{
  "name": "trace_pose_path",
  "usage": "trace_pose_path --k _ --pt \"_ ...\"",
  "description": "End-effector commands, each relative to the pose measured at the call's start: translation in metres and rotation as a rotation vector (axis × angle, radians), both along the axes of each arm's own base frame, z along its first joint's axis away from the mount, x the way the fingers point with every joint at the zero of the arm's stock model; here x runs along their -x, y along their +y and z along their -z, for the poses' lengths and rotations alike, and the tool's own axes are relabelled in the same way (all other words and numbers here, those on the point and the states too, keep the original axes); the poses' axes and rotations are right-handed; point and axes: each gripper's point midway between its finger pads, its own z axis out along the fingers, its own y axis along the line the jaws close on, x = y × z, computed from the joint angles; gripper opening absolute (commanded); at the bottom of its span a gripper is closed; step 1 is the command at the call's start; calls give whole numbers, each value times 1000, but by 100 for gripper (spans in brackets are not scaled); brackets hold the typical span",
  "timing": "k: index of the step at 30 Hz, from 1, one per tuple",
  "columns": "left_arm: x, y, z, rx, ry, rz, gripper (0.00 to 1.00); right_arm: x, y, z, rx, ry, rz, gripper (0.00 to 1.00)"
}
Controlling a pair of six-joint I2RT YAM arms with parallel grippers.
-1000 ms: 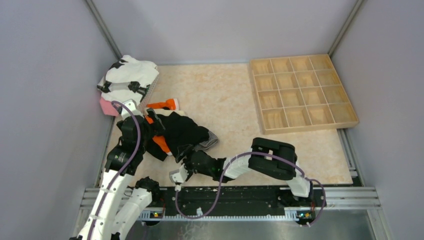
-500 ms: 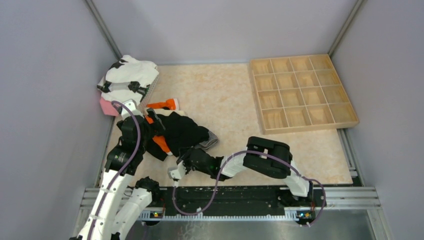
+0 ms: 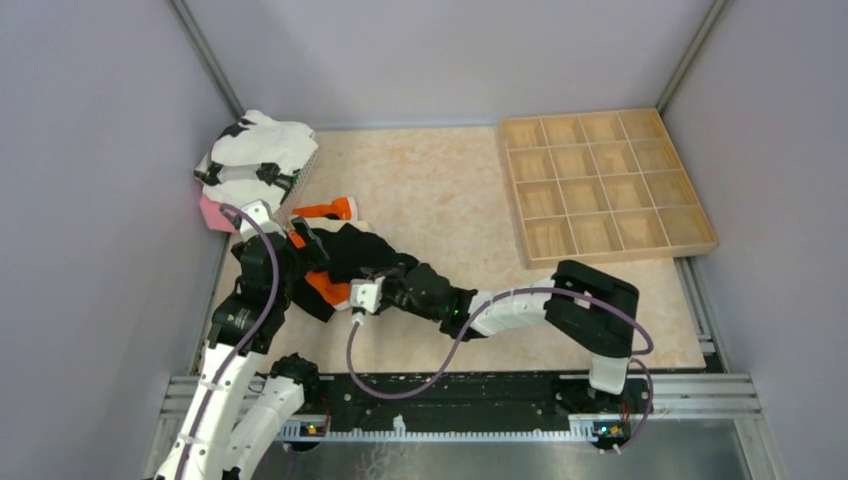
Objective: Roll the underwear
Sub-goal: Pick up the underwear from the center of the board.
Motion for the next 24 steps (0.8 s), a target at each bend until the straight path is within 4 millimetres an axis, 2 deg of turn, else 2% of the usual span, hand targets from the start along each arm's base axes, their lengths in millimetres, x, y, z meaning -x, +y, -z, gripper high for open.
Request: trace_pose_path --k 1,6,12,19,21,24 --pt "0 4 -10 9 -44 -25 99 -12 -18 -52 -235 207 29 0" --pt "0 4 -11 11 -49 -23 99 -44 -47 -79 -337 313 164 0" --pt "-3 -2 -9 13 -45 9 99 -83 -107 -119 -504 445 422 0" --pt "-12 -19 1 5 -8 114 99 -87 -170 -178 -639 420 570 0" --pt "-15 -35 0 11 -14 217 99 -84 -192 -183 -655 448 633 0" --pt "-18 -62 1 58 -10 353 99 -74 -223 -172 -609 508 709 0"
